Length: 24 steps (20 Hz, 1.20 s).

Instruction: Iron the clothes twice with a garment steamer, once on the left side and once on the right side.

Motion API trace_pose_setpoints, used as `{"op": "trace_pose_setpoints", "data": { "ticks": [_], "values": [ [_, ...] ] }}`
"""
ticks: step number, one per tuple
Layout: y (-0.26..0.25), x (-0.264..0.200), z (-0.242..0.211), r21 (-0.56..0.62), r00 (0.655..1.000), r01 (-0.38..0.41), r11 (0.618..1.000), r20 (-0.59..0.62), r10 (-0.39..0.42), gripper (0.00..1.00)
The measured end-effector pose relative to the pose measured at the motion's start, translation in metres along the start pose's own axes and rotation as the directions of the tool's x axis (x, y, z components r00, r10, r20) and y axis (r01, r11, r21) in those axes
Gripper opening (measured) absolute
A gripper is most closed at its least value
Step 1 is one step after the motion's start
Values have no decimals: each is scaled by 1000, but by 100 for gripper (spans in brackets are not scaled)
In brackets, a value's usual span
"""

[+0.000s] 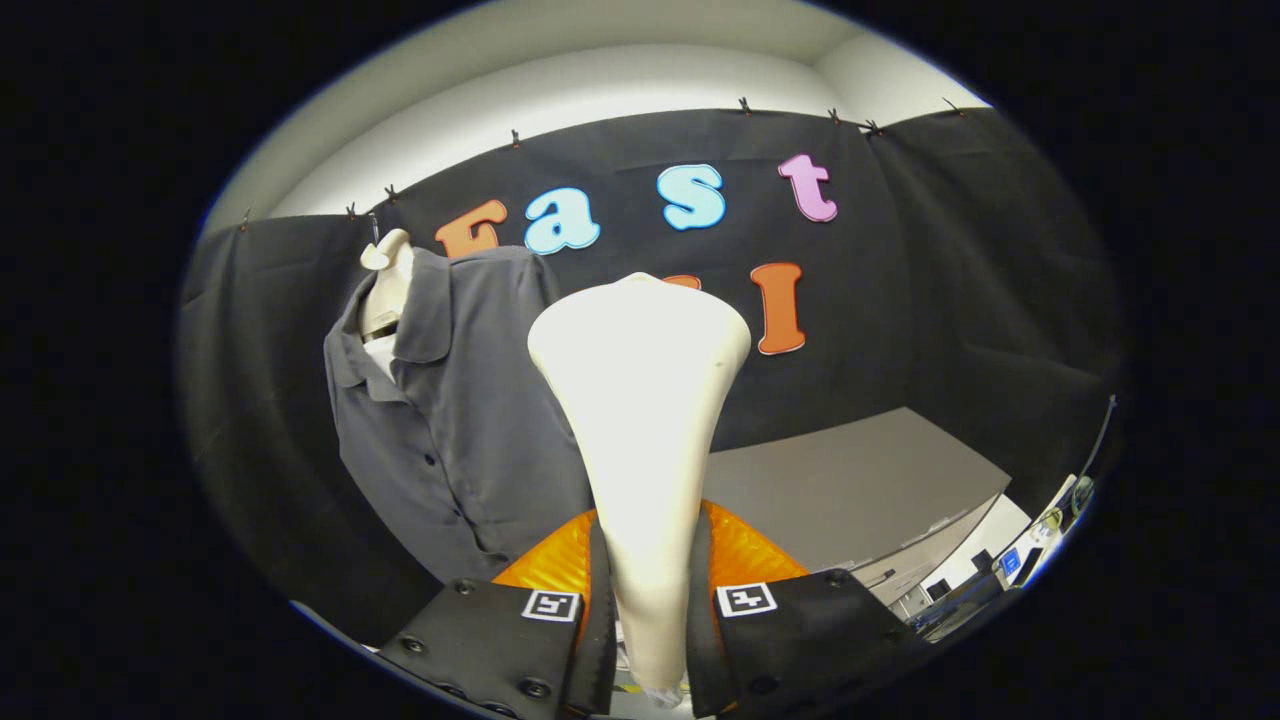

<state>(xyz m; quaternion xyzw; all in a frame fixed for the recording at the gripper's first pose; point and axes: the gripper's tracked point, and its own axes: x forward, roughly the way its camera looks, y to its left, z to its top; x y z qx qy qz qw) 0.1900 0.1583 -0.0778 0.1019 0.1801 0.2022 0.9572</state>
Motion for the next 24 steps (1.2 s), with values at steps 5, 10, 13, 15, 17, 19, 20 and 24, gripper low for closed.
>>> {"op": "trace_pose_setpoints", "data": {
  "ticks": [5,10,13,15,17,19,20,24],
  "values": [
    [71,12,-1,1,999,-25,1000,19,25,36],
    [121,47,-12,2,999,-54,999,-7,54,36],
    [133,72,-22,-20,999,-27,999,-22,27,36],
    [140,90,-27,-23,999,-23,999,-36,22,36],
    [143,107,-34,-35,999,-12,999,-50,10,36],
    [142,120,-38,-56,998,9,998,-62,-13,36],
    [142,126,-40,-65,998,18,998,-63,-22,36],
    [139,145,-52,-76,996,30,997,-86,-36,36]
  ]
}}
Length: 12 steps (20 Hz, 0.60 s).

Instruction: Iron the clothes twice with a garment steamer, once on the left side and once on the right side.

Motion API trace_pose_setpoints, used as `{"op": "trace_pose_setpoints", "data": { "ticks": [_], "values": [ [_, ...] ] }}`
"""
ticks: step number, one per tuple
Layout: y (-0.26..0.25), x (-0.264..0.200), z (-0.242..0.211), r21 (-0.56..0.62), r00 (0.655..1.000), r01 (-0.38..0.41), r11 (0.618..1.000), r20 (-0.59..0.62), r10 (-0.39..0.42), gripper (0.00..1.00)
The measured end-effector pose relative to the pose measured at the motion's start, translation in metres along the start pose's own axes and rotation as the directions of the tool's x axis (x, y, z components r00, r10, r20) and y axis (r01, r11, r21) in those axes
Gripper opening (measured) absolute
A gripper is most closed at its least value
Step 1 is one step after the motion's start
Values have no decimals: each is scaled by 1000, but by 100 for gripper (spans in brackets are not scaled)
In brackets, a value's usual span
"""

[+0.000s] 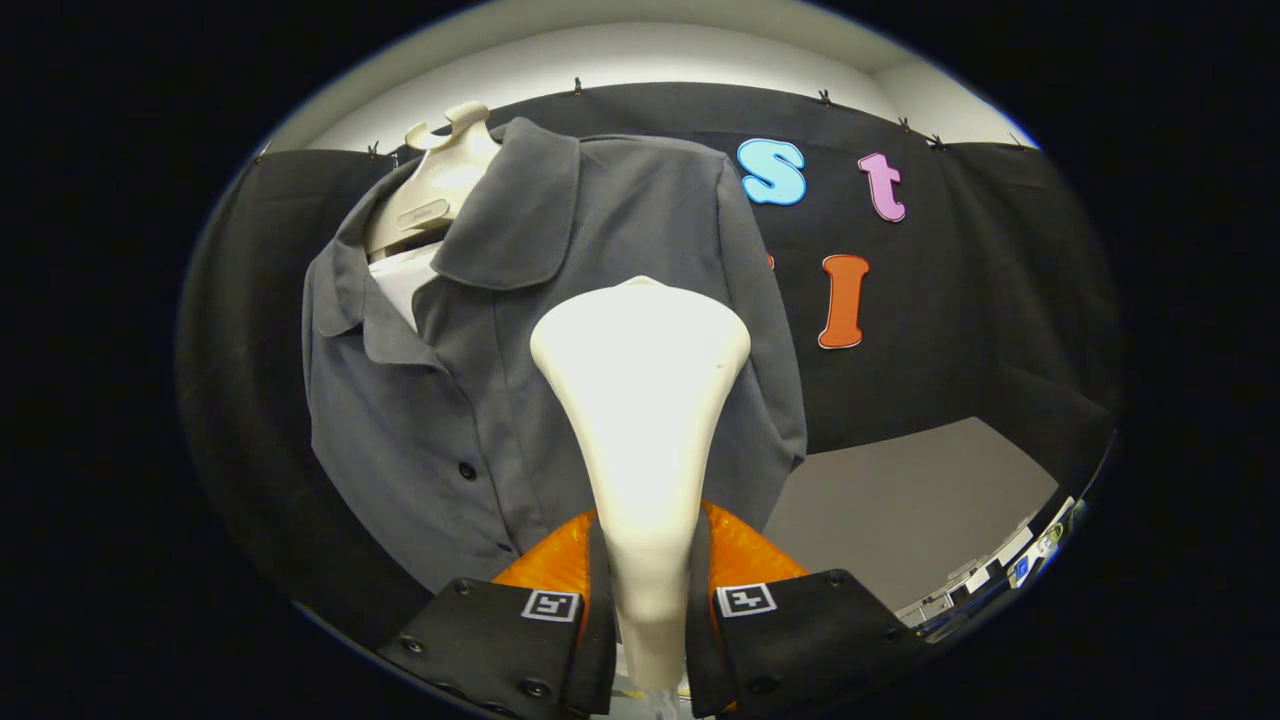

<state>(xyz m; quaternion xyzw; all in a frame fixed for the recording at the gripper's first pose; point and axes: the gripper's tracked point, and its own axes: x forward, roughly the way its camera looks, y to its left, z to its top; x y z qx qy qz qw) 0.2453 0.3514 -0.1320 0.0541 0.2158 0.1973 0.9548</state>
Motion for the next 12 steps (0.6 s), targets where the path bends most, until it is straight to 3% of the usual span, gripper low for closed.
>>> {"op": "trace_pose_setpoints", "data": {
  "ticks": [12],
  "values": [
    [-3,18,-60,-41,997,8,999,-75,-11,36]
  ]
}}
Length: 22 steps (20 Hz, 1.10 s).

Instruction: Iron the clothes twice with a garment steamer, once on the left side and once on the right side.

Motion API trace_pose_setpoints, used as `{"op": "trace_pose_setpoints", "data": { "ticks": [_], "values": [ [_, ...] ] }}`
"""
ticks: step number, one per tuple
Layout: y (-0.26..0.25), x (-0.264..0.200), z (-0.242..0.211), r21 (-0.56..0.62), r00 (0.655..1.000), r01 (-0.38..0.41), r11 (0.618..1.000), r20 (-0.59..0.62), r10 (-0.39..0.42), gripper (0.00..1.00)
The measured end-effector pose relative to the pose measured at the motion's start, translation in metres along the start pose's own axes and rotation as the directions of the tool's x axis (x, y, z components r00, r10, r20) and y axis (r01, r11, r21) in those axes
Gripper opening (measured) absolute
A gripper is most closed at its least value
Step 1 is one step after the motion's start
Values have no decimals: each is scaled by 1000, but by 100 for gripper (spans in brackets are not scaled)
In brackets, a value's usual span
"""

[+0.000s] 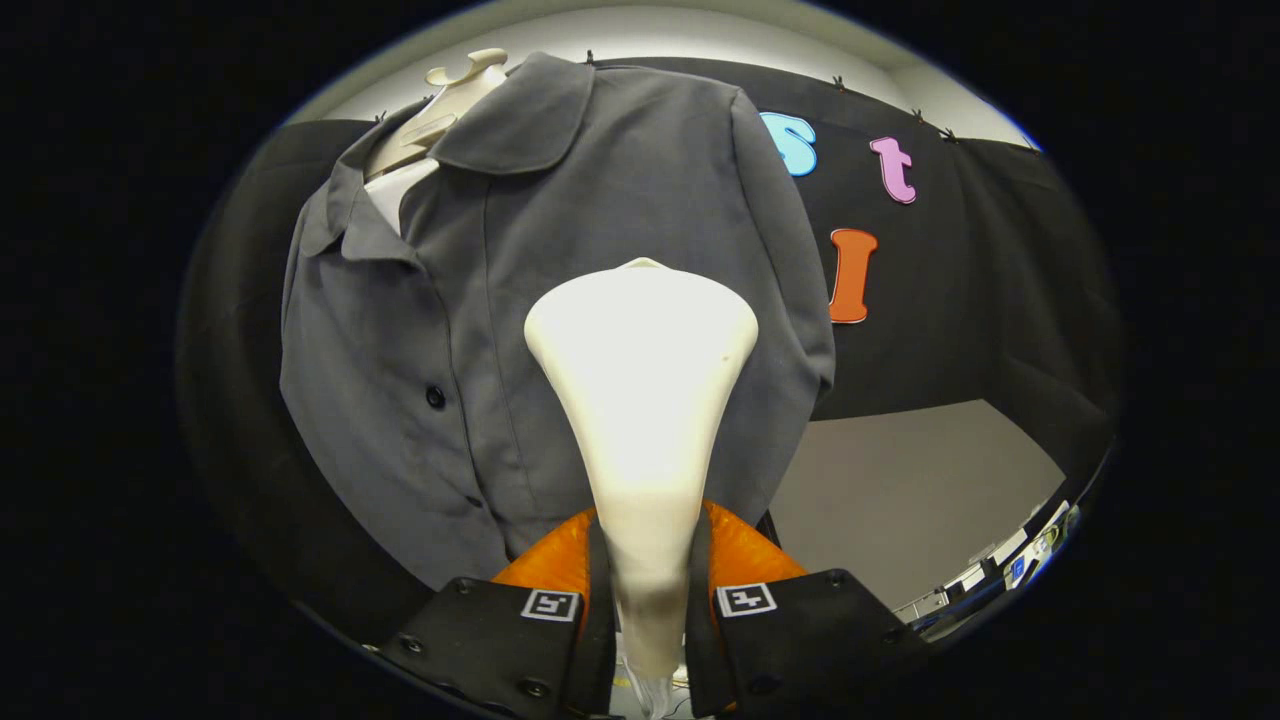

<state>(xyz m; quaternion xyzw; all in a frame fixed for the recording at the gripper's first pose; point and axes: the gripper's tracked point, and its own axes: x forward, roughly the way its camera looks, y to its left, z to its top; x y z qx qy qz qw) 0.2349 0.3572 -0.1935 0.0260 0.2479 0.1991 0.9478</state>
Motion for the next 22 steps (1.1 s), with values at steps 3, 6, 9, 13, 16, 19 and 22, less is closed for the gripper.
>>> {"op": "trace_pose_setpoints", "data": {
  "ticks": [3,6,9,13,16,19,22],
  "values": [
    [4,6,-13,-2,1000,-1,1000,-20,1,36],
    [4,8,-32,-18,999,5,1000,-42,-6,36],
    [5,11,-53,-23,997,2,1000,-73,-4,36],
    [8,15,-79,-23,994,2,1000,-113,-4,36],
    [7,14,-103,-24,990,2,1000,-143,-5,36],
    [4,14,-129,-30,985,1,1000,-170,-6,36],
    [8,18,-142,-31,980,2,1000,-198,-8,36]
  ]
}}
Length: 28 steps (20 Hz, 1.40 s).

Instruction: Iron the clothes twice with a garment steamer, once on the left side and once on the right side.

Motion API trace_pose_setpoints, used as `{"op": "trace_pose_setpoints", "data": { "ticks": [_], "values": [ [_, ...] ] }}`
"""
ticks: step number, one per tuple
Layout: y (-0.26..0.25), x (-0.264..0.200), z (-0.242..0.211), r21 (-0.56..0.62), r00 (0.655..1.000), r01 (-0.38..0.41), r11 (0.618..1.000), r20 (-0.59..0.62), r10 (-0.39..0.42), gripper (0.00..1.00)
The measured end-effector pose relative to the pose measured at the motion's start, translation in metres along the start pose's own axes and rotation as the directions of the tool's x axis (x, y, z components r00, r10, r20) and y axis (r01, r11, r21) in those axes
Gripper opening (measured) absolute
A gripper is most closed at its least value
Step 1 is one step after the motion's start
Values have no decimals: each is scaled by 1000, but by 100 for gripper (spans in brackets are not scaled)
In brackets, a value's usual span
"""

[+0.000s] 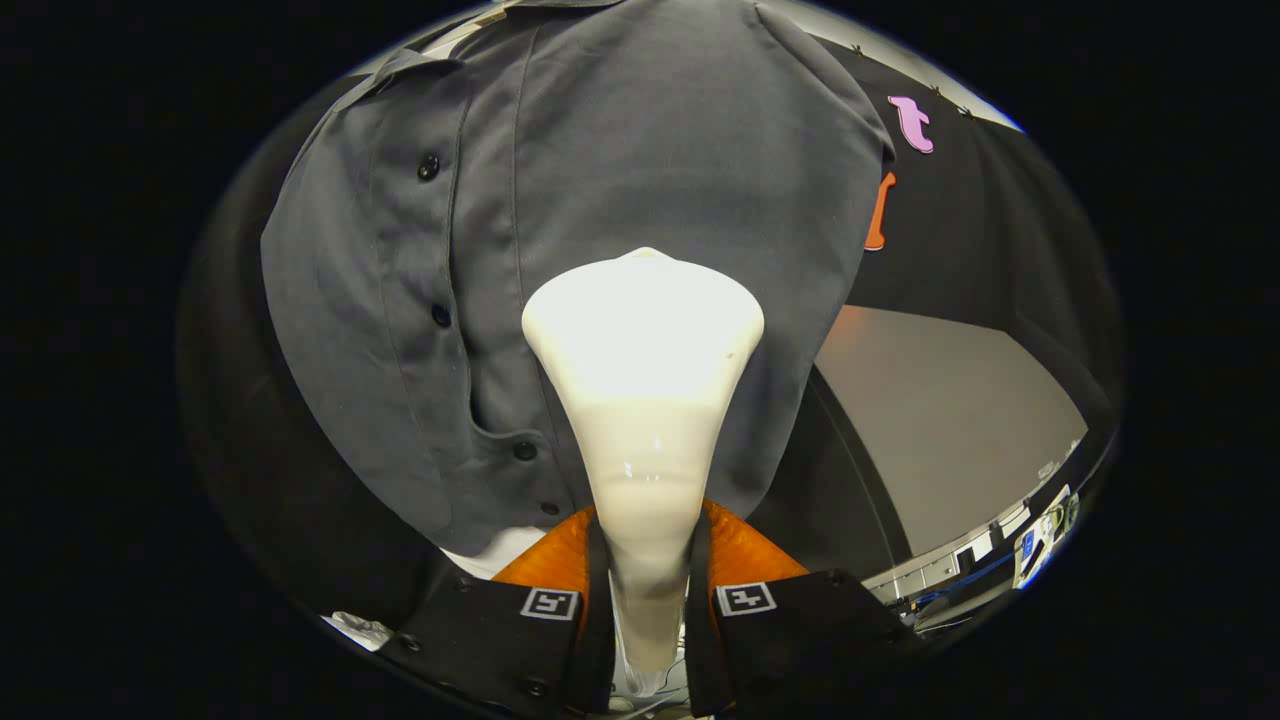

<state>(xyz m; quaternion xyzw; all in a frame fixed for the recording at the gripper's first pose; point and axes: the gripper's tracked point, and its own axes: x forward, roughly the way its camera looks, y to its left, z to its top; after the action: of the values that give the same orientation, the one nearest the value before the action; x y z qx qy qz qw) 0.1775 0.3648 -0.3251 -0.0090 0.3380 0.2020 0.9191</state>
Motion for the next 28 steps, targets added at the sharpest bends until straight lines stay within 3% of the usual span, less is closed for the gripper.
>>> {"op": "trace_pose_setpoints", "data": {
  "ticks": [17,25,26,28],
  "values": [
    [0,36,-85,10,985,11,1000,-174,-9,36],
    [-3,22,-77,32,972,23,999,-235,-15,37],
    [9,36,-109,39,973,19,999,-232,-10,37],
    [1,22,-76,49,978,21,999,-210,-10,37]
  ]
}}
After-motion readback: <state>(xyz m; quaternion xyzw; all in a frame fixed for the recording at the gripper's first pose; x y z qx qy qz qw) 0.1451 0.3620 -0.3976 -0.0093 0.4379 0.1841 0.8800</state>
